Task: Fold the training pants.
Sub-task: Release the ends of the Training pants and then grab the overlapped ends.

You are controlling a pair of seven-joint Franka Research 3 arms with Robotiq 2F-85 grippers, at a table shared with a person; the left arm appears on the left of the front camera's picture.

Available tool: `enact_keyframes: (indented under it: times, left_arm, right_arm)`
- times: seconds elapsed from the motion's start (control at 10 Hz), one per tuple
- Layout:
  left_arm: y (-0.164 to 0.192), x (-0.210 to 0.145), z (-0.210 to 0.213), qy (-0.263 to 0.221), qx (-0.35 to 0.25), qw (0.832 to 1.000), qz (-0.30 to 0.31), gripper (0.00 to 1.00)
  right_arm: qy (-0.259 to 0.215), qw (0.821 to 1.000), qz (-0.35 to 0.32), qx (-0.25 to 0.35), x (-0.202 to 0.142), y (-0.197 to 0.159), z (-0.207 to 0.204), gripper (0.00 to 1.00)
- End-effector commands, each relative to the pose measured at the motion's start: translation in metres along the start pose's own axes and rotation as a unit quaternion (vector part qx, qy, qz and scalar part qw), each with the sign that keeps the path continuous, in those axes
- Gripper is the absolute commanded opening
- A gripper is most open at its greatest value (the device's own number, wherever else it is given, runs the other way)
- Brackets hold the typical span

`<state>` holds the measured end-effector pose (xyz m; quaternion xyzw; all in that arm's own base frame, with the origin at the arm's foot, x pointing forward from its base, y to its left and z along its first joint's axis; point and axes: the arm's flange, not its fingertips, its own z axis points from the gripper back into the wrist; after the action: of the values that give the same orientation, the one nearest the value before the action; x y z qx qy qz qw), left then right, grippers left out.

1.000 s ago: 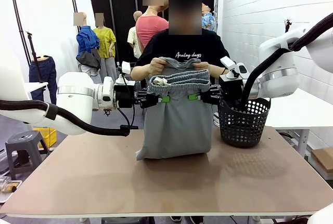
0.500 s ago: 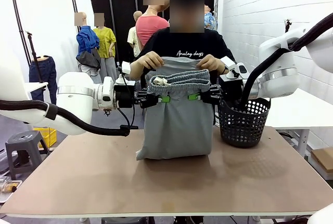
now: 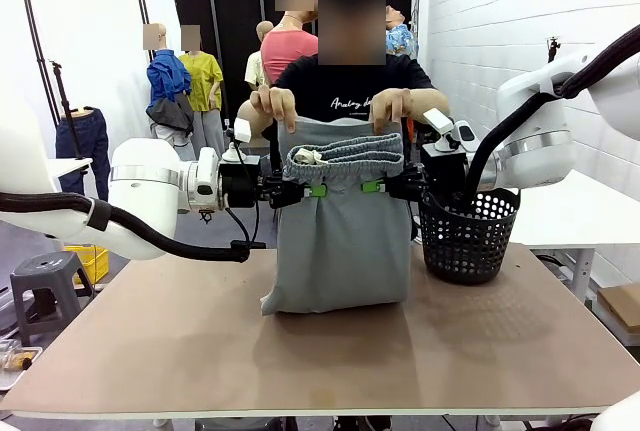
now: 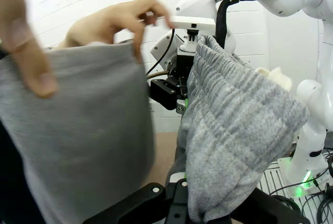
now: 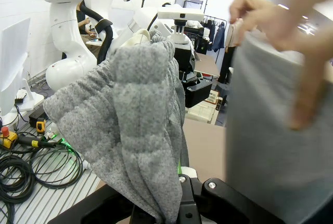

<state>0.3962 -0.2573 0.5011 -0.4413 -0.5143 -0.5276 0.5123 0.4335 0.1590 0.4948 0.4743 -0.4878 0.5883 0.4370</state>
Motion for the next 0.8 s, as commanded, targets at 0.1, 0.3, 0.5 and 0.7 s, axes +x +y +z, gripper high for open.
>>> enact_keyframes:
  times: [0.1, 0.3, 0.5, 0.7]
  left_arm:
    - [-0.0012, 0.0041, -0.0004, -0.001, 0.002, 1.0, -0.004, 0.0]
    - [-0.0012, 0.0041, -0.0004, -0.001, 0.002, 1.0, -0.004, 0.0]
    - [-0.0012, 0.0041, -0.0004, -0.001, 0.002, 1.0, -0.004, 0.0]
    - [-0.0012, 0.0041, -0.0004, -0.001, 0.002, 1.0, -0.004, 0.0]
  right_arm:
    - [-0.006, 1.0, 0.004, 0.004, 0.0, 0.0027, -0.0001, 0.0]
    - [-0.006, 1.0, 0.004, 0.004, 0.0, 0.0027, -0.0001, 0.0]
    - [-0.006, 1.0, 0.004, 0.004, 0.0, 0.0027, -0.0001, 0.0]
    - [-0.006, 1.0, 0.004, 0.004, 0.0, 0.0027, -0.0001, 0.0]
